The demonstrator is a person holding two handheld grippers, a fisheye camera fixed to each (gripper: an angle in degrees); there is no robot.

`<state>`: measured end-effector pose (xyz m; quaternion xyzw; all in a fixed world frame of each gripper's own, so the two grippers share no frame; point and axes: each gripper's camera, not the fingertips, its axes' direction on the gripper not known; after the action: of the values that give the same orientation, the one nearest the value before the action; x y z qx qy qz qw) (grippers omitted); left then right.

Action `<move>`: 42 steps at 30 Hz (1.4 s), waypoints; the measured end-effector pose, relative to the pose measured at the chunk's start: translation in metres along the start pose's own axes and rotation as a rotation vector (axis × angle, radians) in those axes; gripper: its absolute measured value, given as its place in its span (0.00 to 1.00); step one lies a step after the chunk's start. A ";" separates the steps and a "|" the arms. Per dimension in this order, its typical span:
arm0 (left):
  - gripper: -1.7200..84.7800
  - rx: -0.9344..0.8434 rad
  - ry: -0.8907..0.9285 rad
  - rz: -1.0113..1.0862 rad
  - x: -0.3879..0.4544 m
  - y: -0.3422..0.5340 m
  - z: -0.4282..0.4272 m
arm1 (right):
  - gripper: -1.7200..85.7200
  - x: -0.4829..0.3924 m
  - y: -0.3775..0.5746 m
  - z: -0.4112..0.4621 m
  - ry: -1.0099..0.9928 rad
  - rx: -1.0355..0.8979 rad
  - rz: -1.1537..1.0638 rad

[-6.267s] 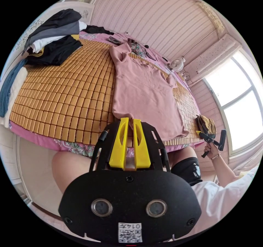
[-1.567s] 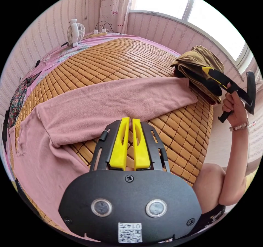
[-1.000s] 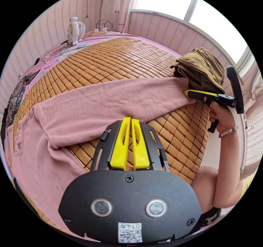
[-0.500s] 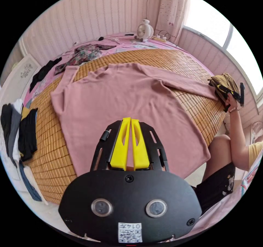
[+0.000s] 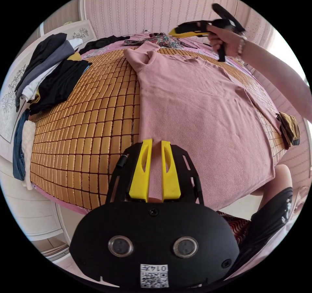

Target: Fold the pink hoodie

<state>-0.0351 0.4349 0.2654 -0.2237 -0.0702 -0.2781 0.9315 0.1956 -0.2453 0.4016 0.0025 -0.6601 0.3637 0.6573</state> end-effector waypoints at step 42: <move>0.04 0.036 0.687 -0.265 -0.027 -0.761 -0.109 | 0.03 0.168 0.424 0.014 -0.012 -0.061 0.528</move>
<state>-0.4754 -0.1687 0.4492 -0.0900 0.2134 -0.4539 0.8604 -0.0436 0.1388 0.3474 -0.1877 -0.6524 0.5026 0.5353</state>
